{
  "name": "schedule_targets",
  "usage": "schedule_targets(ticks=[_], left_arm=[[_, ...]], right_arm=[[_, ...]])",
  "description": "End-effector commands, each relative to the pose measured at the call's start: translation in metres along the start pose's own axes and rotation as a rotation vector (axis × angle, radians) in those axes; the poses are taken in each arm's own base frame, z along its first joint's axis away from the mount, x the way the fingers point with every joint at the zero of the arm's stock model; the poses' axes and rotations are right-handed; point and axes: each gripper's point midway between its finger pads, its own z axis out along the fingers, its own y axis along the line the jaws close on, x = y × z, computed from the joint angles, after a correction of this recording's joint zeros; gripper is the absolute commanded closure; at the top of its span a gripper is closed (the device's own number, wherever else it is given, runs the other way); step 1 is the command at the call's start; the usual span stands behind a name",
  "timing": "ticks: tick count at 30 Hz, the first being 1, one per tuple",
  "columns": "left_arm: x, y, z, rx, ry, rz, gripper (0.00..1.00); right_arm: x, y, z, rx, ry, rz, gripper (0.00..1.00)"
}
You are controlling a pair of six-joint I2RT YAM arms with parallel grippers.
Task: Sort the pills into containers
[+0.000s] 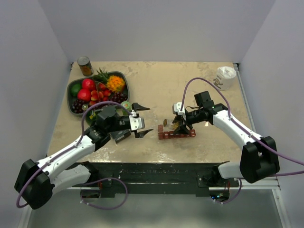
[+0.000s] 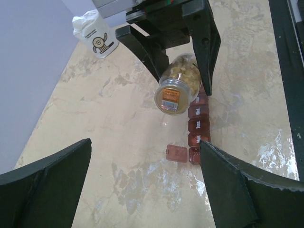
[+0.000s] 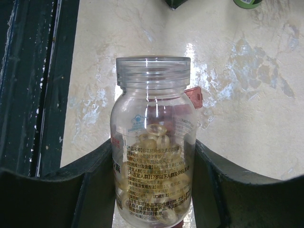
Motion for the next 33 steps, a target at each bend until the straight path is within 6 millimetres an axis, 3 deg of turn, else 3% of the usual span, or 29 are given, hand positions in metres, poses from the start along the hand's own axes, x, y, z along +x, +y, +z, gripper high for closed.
schedule_targets(ticks=[1, 16, 24, 29, 33], left_arm=[[-0.030, 0.007, 0.009, 0.046, -0.090, 0.128, 0.01], [-0.017, -0.001, 0.032, 0.103, -0.037, 0.224, 0.01], [-0.010, -0.004, 0.054, 0.152, -0.025, 0.236, 0.03], [-0.003, -0.013, 0.072, 0.203, -0.018, 0.212, 0.09], [-0.003, -0.016, 0.081, 0.224, -0.016, 0.193, 0.20]], right_arm=[[-0.019, -0.005, -0.006, 0.012, -0.042, -0.062, 1.00], [-0.019, -0.005, -0.006, 0.010, -0.043, -0.062, 1.00], [-0.020, -0.005, -0.006, 0.012, -0.045, -0.066, 1.00], [-0.020, -0.005, -0.007, 0.013, -0.044, -0.066, 1.00], [-0.020, -0.005, -0.006, 0.013, -0.044, -0.066, 1.00]])
